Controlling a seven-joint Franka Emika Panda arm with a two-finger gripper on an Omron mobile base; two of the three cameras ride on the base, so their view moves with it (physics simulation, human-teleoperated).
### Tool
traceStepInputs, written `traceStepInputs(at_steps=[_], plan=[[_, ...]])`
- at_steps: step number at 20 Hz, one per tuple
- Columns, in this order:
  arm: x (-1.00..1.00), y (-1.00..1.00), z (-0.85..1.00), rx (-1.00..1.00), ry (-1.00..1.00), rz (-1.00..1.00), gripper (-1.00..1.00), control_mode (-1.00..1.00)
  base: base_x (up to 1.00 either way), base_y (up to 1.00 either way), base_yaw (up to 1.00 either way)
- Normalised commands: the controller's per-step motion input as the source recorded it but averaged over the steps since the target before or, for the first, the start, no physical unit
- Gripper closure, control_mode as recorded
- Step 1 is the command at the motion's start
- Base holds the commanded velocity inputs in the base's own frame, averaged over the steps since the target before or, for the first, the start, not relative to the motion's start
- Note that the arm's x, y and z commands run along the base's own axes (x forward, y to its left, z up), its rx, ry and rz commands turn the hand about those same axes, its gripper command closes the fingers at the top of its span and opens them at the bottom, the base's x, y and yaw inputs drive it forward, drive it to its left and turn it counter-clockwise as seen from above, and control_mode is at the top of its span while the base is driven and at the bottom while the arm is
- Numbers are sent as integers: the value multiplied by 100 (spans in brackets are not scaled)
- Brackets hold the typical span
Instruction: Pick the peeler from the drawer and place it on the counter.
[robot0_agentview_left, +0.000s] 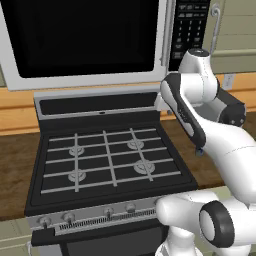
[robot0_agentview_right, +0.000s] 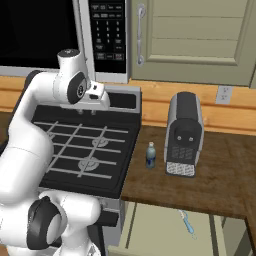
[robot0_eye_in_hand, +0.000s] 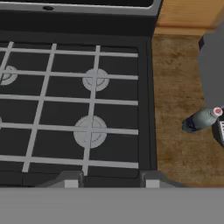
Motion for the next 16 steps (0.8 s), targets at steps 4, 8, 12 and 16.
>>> traceStepInputs(at_steps=[4, 8, 12, 16], plan=[[-12, -25, -4, 0, 0, -3, -100, -100, 0, 0, 0], [-34, -100, -27, 2, 0, -2, -100, -100, 0, 0, 0], [-46, -100, -37, 2, 4, -5, -100, -100, 0, 0, 0], [-51, -100, -56, 0, 4, -9, -100, -100, 0, 0, 0]])
